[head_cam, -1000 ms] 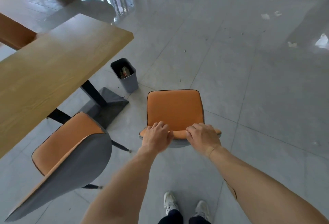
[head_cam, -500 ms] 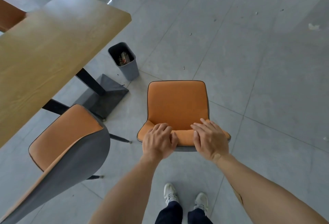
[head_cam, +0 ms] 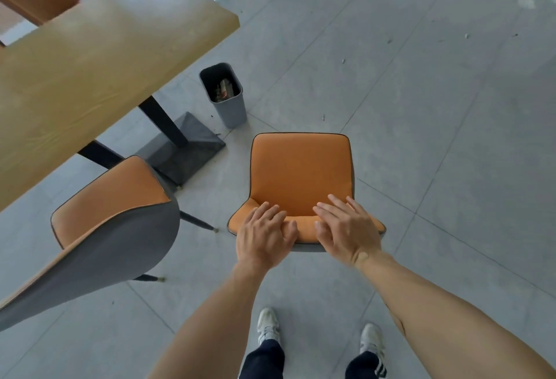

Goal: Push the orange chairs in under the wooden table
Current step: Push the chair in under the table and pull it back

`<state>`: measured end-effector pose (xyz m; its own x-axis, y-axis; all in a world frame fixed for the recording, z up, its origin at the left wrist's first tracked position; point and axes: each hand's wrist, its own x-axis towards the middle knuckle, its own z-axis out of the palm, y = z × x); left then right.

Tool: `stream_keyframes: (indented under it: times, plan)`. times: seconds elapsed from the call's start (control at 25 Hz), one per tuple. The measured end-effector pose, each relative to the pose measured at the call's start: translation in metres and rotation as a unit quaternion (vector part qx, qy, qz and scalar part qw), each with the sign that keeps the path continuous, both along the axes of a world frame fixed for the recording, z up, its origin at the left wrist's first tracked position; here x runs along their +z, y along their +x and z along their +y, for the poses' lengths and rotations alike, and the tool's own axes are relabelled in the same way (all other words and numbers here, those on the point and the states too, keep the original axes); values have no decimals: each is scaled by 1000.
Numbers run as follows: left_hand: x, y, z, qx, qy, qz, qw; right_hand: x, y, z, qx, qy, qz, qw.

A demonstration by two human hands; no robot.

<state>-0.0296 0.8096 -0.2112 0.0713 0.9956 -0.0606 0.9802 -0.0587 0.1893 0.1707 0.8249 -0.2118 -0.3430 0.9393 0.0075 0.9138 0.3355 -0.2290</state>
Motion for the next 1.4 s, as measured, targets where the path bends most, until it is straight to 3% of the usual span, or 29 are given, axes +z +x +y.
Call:
stream_keyframes:
  times: [0.32,0.68,1.0,1.16,1.28,1.4]
  plan:
    - [7,87,2,119,-67,9,991,-2,78,51,149,9,7,989]
    - [6,183,30,309,-48,14,950,0,134,142,325,17,-2,946]
    - [-6,235,123,398,23,-3,917,-3,164,257,326,73,-7,942]
    - [-2,246,124,454,2,37,890,0,174,238,236,29,-3,971]
    - [-3,286,112,544,18,18,839,-9,202,215,239,5,30,971]
    - [-10,317,107,564,38,2,825,-17,218,202,233,-7,54,971]
